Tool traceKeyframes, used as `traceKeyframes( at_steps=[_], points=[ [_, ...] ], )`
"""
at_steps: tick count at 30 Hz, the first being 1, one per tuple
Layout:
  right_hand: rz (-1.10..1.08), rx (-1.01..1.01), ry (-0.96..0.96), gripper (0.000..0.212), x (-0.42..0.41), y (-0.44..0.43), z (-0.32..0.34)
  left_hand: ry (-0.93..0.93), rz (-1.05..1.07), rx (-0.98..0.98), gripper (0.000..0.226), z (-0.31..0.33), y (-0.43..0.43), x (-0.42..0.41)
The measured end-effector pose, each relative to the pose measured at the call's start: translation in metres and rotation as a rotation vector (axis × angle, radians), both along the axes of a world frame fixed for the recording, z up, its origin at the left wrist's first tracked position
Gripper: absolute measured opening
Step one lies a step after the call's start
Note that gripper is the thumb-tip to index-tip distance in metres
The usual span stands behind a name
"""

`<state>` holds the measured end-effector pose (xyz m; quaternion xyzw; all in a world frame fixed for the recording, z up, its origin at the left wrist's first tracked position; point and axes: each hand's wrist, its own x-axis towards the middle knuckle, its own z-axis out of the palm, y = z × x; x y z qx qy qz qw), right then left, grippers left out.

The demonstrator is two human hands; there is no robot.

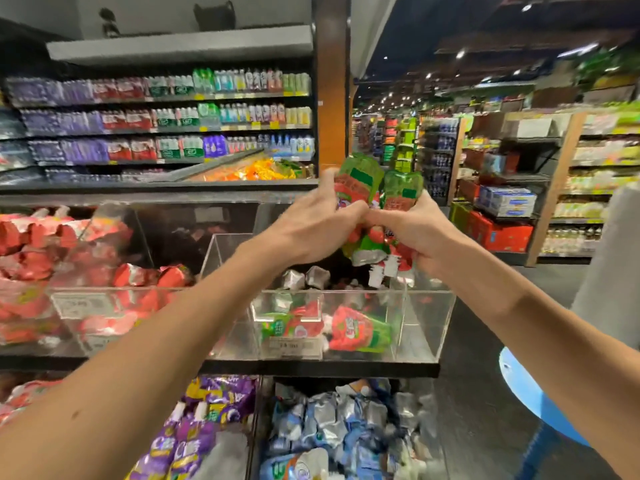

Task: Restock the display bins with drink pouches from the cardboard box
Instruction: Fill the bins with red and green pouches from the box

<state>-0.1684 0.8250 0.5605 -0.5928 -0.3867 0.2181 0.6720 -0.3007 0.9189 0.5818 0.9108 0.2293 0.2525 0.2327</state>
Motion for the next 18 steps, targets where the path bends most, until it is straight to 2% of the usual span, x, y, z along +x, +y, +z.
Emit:
traceKeyframes(
  at_steps=[2, 4, 6, 9, 10, 13, 16, 18],
  points=[
    [-0.009, -0.004, -0.025, 0.018, -0.006, 0.002, 0.005, -0.007, -0.008, -0.011, 0.064, -0.001, 0.004, 0.003],
    [-0.009, -0.039, -0.067, 0.024, -0.01, 0.005, 0.009, -0.026, 0.025, 0.023, 0.075, -0.004, 0.014, 0.004],
    [-0.024, -0.062, -0.113, 0.03, -0.01, 0.008, 0.01, -0.112, -0.006, -0.024, 0.06, -0.008, 0.028, 0.004],
    [-0.1, -0.116, -0.178, 0.049, 0.002, 0.01, 0.004, -0.204, -0.205, -0.365, 0.027, -0.012, 0.046, 0.001],
    [-0.142, -0.148, -0.163, 0.059, 0.008, 0.009, 0.002, -0.207, -0.229, -0.402, 0.023, -0.013, 0.05, -0.001],
    [-0.238, -0.238, -0.126, 0.079, 0.025, 0.003, -0.002, -0.201, -0.177, -0.254, 0.028, -0.018, 0.06, -0.005],
    [-0.212, -0.229, -0.033, 0.084, 0.039, -0.002, -0.002, -0.058, -0.223, -0.133, 0.061, -0.025, 0.068, -0.001],
    [-0.202, -0.216, 0.012, 0.085, 0.044, -0.005, 0.001, 0.03, -0.234, 0.088, 0.064, -0.031, 0.075, 0.01]
  ],
)
